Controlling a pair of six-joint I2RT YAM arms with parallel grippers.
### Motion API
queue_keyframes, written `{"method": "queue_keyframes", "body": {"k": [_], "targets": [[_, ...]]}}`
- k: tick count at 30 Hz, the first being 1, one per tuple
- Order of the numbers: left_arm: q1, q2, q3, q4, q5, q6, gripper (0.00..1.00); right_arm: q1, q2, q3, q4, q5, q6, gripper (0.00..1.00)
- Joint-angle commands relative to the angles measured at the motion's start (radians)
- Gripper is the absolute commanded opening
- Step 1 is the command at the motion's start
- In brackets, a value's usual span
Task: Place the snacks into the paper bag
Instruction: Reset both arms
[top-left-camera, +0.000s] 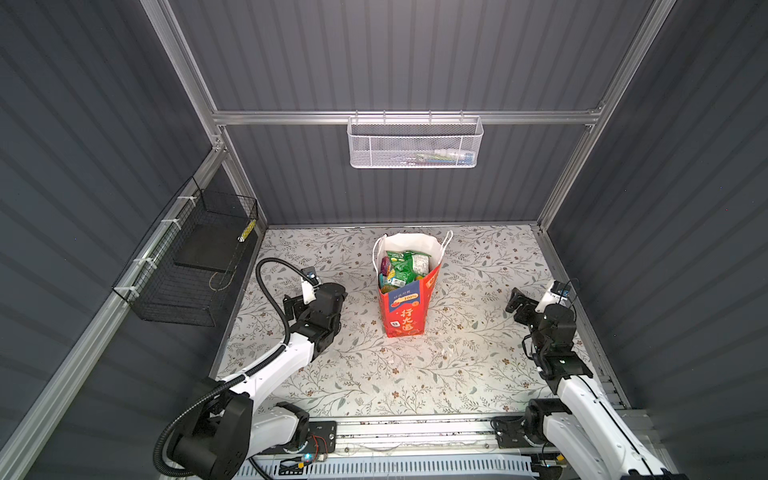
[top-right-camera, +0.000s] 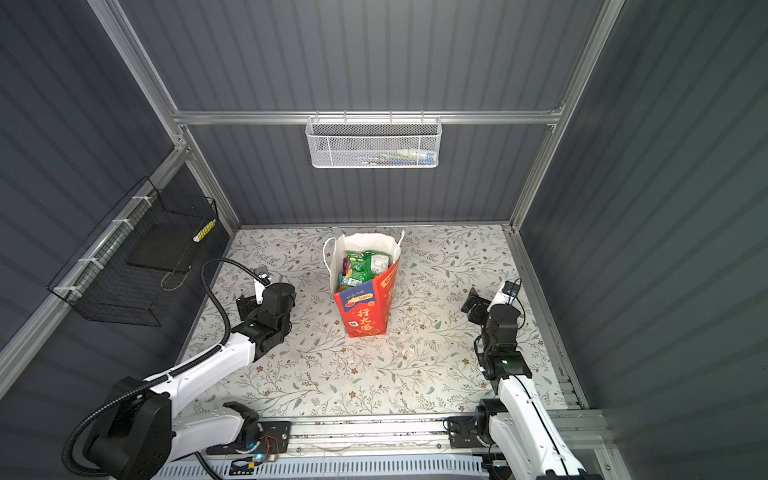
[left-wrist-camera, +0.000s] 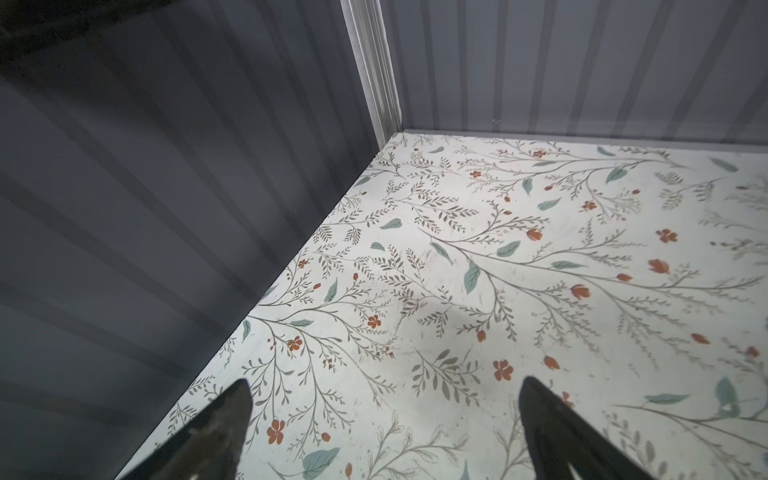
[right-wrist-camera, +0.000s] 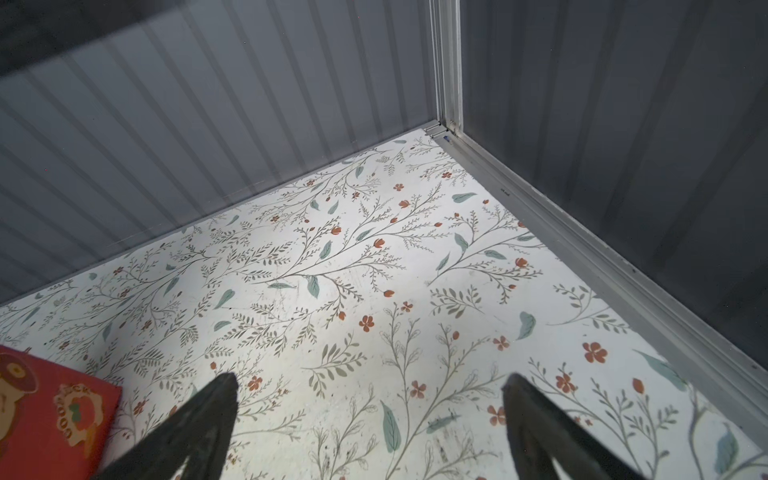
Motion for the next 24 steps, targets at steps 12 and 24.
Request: {"method": "queue_keyframes", "body": {"k": [12, 24], "targets": [[0.144, 0.301, -0.191, 0.746, 0.131, 0.267, 1.00, -0.011, 0.390, -0.055, 0.521, 0.068, -0.136, 0.99], [0.217, 0.441, -0.167, 0.875, 0.322, 0.255, 1.00, -0.012, 0.608, -0.037, 0.779, 0.125, -0.220, 0.99]]}}
